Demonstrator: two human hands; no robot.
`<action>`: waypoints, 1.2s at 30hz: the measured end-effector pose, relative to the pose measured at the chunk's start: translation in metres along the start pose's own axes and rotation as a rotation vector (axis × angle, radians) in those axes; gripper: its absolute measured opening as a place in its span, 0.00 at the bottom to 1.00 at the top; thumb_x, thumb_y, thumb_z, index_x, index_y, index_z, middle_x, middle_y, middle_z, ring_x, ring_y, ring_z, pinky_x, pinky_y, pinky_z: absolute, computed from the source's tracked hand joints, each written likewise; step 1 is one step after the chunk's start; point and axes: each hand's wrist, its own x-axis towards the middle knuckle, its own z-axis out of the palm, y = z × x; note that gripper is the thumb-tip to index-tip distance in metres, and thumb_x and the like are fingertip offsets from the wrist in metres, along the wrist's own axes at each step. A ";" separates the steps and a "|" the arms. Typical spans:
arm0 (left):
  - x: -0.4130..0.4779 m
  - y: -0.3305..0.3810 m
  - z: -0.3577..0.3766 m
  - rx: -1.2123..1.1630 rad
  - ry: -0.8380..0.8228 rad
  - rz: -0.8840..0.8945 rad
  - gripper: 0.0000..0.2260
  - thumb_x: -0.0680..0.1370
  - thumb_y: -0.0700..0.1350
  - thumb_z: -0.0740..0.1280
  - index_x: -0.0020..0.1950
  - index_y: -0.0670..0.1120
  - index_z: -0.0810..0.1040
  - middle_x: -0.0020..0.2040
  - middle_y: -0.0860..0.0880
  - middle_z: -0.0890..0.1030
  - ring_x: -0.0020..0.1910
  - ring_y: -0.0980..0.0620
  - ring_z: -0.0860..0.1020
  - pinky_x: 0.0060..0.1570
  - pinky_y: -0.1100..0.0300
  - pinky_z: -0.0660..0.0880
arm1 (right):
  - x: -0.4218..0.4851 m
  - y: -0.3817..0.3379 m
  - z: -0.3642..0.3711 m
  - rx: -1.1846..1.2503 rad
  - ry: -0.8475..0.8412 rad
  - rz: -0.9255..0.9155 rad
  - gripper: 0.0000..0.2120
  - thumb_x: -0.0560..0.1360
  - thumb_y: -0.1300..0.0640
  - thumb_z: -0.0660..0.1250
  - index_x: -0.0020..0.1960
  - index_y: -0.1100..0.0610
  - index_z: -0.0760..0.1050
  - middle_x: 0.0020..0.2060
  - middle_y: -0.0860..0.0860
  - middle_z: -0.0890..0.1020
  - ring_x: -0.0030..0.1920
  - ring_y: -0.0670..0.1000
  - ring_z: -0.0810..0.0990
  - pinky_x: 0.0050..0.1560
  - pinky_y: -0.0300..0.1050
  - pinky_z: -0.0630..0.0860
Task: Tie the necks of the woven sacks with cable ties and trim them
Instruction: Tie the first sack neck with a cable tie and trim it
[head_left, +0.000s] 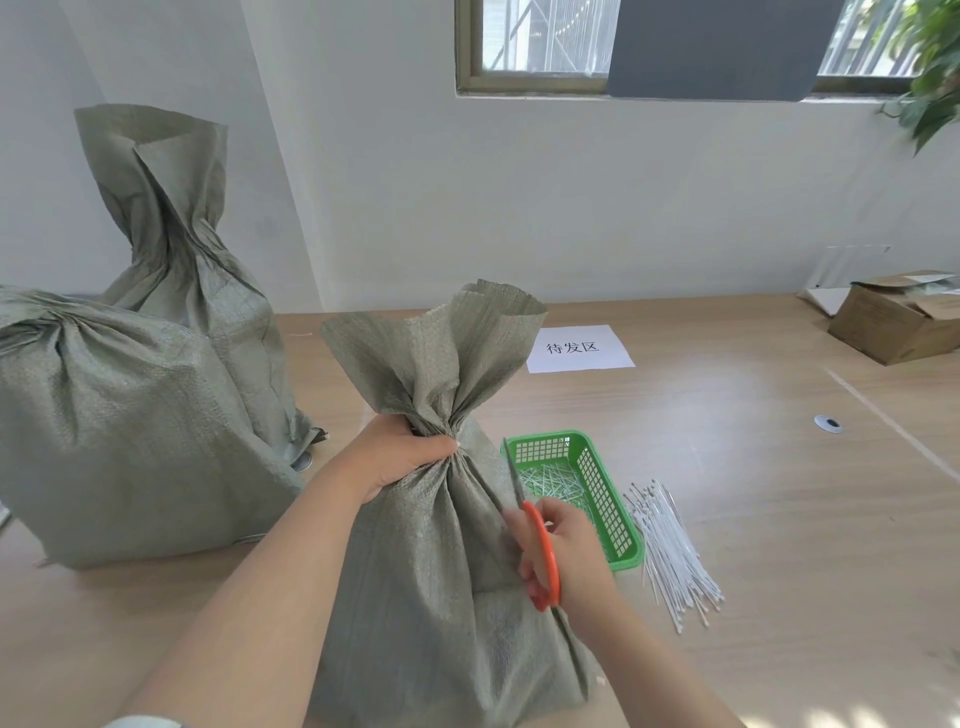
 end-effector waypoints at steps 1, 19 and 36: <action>0.000 0.000 0.000 0.001 -0.001 -0.005 0.09 0.75 0.40 0.74 0.46 0.55 0.81 0.48 0.57 0.84 0.50 0.60 0.80 0.51 0.63 0.75 | 0.001 0.001 -0.007 0.020 0.008 -0.010 0.17 0.76 0.54 0.70 0.42 0.69 0.73 0.24 0.57 0.74 0.20 0.51 0.70 0.21 0.41 0.66; -0.006 0.002 0.004 0.008 0.067 0.007 0.08 0.72 0.41 0.77 0.45 0.53 0.83 0.47 0.55 0.85 0.47 0.58 0.81 0.51 0.61 0.74 | 0.009 0.147 -0.093 -0.808 0.229 0.136 0.23 0.70 0.36 0.71 0.36 0.51 0.64 0.32 0.47 0.79 0.32 0.48 0.74 0.29 0.40 0.64; -0.014 -0.009 0.006 -0.034 0.111 0.009 0.09 0.67 0.46 0.78 0.44 0.53 0.83 0.45 0.58 0.86 0.51 0.57 0.82 0.57 0.57 0.76 | -0.001 0.236 -0.096 -0.948 0.088 0.387 0.15 0.77 0.43 0.61 0.43 0.52 0.61 0.41 0.51 0.75 0.51 0.59 0.81 0.42 0.45 0.68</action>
